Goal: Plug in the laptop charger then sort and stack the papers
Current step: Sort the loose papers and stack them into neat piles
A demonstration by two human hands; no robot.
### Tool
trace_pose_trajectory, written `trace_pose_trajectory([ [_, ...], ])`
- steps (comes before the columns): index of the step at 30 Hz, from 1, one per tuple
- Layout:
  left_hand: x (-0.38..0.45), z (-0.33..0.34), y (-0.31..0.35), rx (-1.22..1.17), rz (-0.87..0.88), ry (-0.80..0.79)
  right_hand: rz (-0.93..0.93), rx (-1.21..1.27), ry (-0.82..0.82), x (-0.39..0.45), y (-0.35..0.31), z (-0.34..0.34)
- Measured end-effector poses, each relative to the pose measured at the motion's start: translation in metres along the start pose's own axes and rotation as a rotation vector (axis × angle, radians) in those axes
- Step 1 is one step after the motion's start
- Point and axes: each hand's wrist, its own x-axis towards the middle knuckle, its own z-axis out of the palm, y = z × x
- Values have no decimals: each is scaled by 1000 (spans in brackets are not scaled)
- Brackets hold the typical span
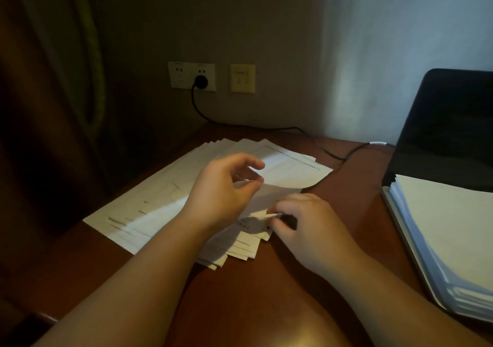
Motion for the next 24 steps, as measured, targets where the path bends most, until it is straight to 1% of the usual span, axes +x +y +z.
trace_pose_trajectory([
  [4,-1,-3,5,-68,5,-103,11,25,173,1,1,-1],
  [8,1,-7,8,-36,45,-230,53,177,353,2,3,-2],
  [12,-1,-10,7,-128,16,-351,60,299,446,2,5,-3],
  [14,-1,-7,2,-52,32,-318,82,388,473,3,2,-3],
  [15,0,-6,2,13,32,-264,120,424,464,3,0,-4],
  [17,1,-4,2,74,-27,-93,197,401,378,3,-2,-6],
  [18,2,-4,3,30,-76,0,194,321,292,2,-4,-7],
  [20,3,-7,0,-81,-141,136,124,103,51,-1,-6,-6],
  [22,4,-9,-2,-127,-142,209,54,-17,-159,-2,-10,-4],
  [23,5,-9,-2,-140,-135,224,44,-44,-214,-2,-12,-3],
  [24,5,-9,-3,-146,-132,226,39,-56,-235,-2,-13,-4],
])
